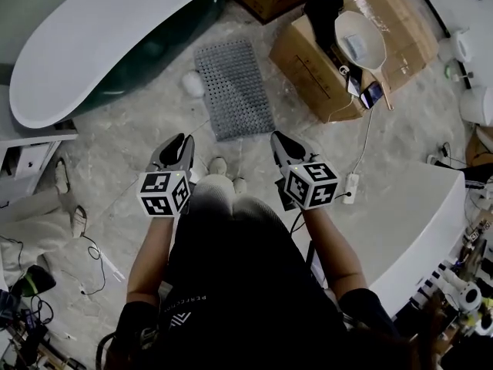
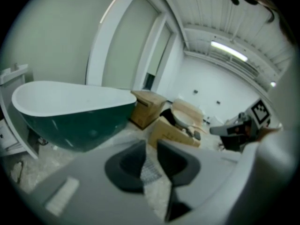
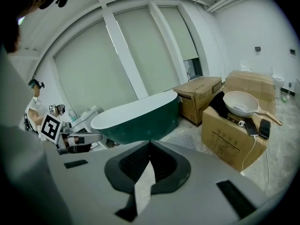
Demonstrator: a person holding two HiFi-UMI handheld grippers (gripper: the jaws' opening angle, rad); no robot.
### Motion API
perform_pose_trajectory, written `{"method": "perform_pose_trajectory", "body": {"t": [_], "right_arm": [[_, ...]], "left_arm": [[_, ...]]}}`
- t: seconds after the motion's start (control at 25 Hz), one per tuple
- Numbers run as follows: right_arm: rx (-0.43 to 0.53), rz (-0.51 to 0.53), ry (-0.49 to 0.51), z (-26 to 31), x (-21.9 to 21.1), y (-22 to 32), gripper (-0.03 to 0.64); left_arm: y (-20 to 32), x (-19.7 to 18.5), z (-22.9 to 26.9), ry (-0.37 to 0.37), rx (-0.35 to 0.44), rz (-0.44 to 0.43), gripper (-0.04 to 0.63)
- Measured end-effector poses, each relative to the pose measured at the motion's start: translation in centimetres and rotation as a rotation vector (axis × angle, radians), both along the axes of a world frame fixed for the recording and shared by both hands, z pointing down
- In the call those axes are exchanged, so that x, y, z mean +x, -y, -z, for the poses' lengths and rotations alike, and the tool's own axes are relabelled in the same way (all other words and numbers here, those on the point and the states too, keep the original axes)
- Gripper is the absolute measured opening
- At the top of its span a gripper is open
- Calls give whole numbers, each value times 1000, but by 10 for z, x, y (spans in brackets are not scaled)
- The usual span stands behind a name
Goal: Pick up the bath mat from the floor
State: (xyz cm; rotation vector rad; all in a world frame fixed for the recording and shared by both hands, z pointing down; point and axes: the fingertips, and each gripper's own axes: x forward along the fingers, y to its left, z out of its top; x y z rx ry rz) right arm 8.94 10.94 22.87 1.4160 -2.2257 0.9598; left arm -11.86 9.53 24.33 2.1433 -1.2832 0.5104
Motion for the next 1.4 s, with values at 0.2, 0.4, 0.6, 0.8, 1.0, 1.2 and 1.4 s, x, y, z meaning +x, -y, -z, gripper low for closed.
{"method": "perform_pose_trajectory", "body": {"t": [0.2, 0.4, 0.6, 0.8, 1.0, 1.2, 1.4], "right_arm": [[-18, 4, -24, -13, -16, 24, 0], [-33, 5, -38, -27, -23, 42, 0], [-67, 43, -42, -52, -21, 57, 0], [-80, 77, -74, -93, -11, 86, 0], [-106, 127, -79, -138, -14, 106, 0], [-129, 188, -106, -193, -15, 116, 0], [-150, 185, -115, -254, -5, 129, 0]], "left_arm": [[28, -11, -25, -29, -50, 0, 110], [47, -11, -48, -39, -100, -11, 148], [55, -5, -68, -70, -141, 14, 166], [70, 6, -100, -86, -149, 69, 176], [82, 17, -160, -48, -198, 62, 176], [87, 28, -225, -100, -264, 118, 170], [90, 30, -301, -54, -314, 116, 170]]}}
